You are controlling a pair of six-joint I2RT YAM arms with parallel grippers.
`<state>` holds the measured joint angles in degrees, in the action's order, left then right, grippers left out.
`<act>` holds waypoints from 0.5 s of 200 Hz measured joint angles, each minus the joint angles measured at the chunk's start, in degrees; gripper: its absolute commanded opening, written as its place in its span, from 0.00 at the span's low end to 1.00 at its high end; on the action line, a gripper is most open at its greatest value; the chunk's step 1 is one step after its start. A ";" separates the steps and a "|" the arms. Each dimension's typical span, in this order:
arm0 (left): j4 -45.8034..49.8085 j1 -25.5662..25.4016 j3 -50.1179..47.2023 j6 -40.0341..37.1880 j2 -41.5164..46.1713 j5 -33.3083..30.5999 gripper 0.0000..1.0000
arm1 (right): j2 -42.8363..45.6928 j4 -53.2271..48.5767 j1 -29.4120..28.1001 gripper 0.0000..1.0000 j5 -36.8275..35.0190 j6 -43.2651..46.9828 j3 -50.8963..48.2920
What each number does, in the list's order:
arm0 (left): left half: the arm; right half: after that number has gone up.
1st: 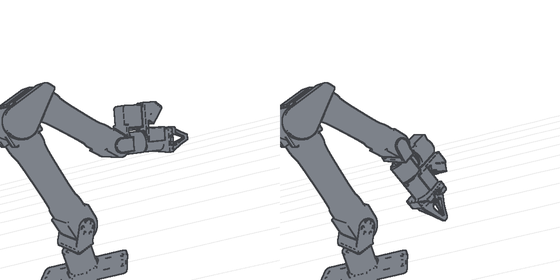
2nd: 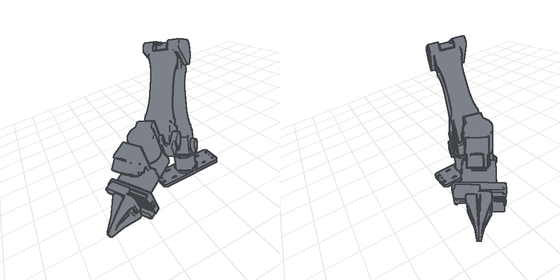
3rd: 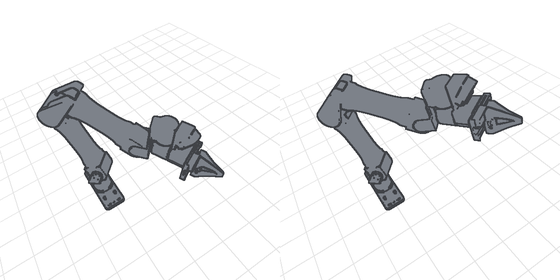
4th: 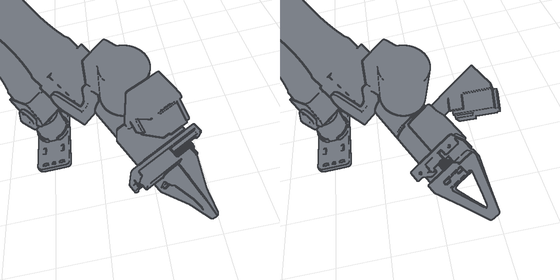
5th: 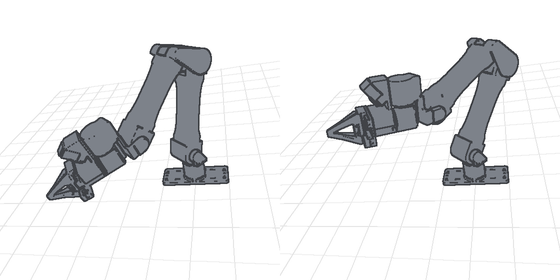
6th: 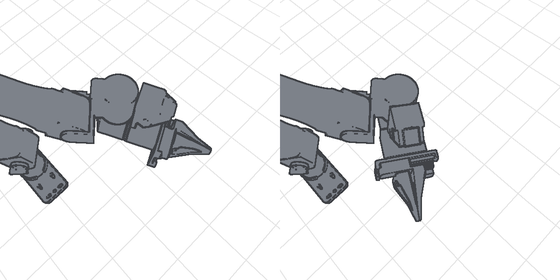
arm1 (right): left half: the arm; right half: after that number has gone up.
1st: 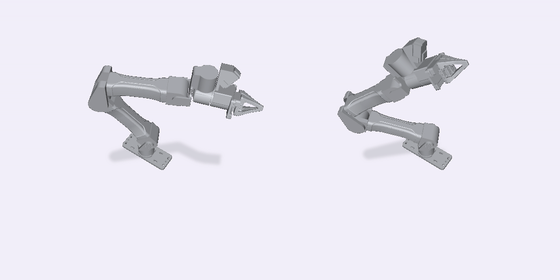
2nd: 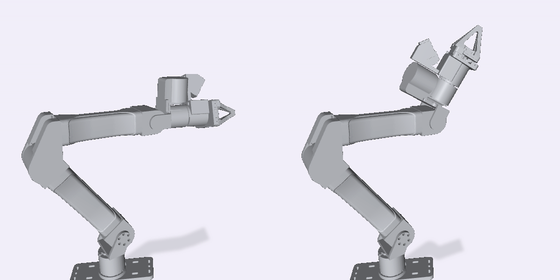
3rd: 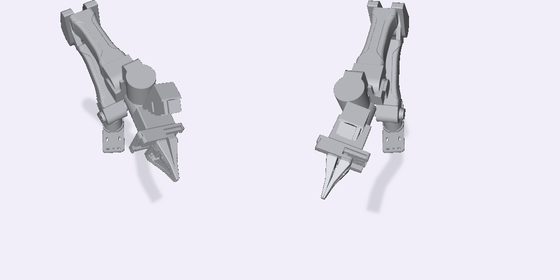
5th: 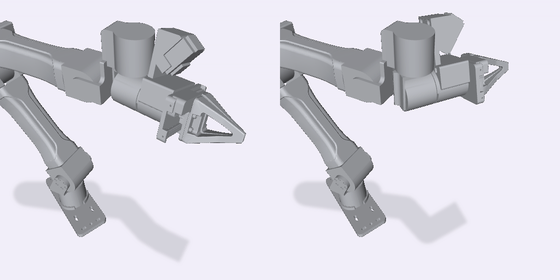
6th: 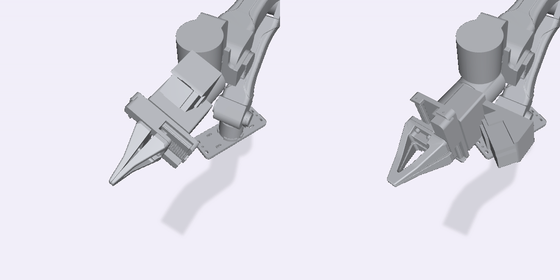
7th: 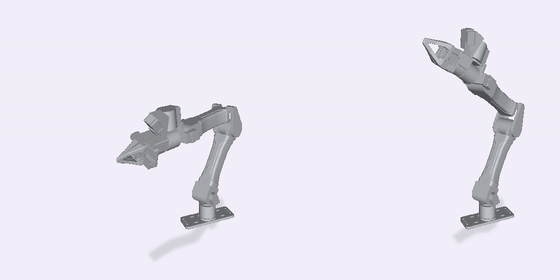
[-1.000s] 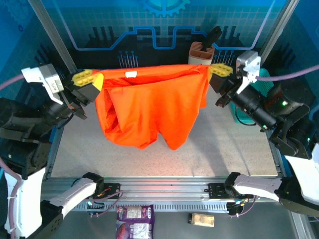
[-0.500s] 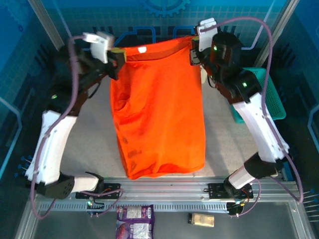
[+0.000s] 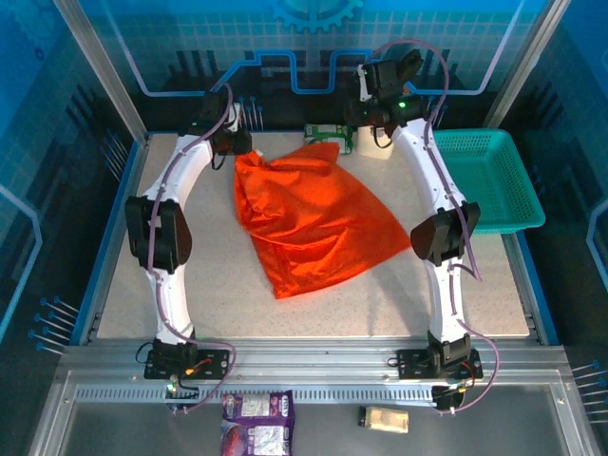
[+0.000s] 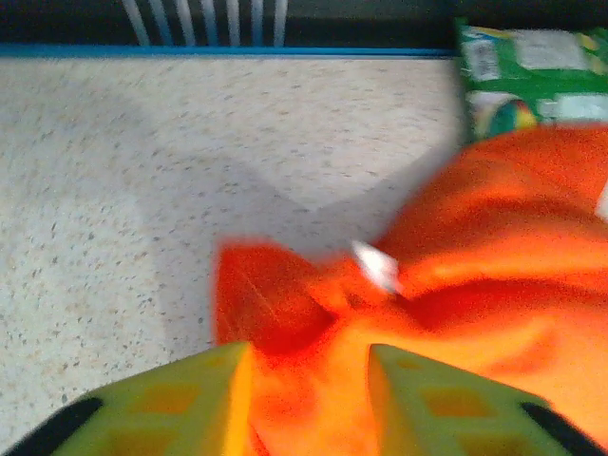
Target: Fold the inside-out t-shirt
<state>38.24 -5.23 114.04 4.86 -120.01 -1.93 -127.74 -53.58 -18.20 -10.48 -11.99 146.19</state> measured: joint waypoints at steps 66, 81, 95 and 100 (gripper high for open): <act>0.94 -3.06 -10.38 2.99 13.97 6.40 0.53 | 26.56 1.11 -2.40 0.45 7.43 -4.96 -40.33; -0.39 -5.70 -16.37 3.67 20.04 9.46 0.53 | 31.39 2.19 -2.38 0.43 9.44 -7.17 -48.61; -1.84 -9.46 -22.05 4.11 25.24 11.37 0.53 | 34.99 3.13 -2.38 0.43 11.04 -8.94 -55.80; -2.43 -11.26 -24.11 4.24 26.91 11.82 0.52 | 36.00 3.61 -2.38 0.43 11.43 -9.55 -57.96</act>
<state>35.81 -16.49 89.93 9.10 -93.10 9.89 -91.74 -49.98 -20.58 0.95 -21.54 88.23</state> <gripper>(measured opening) 0.529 0.427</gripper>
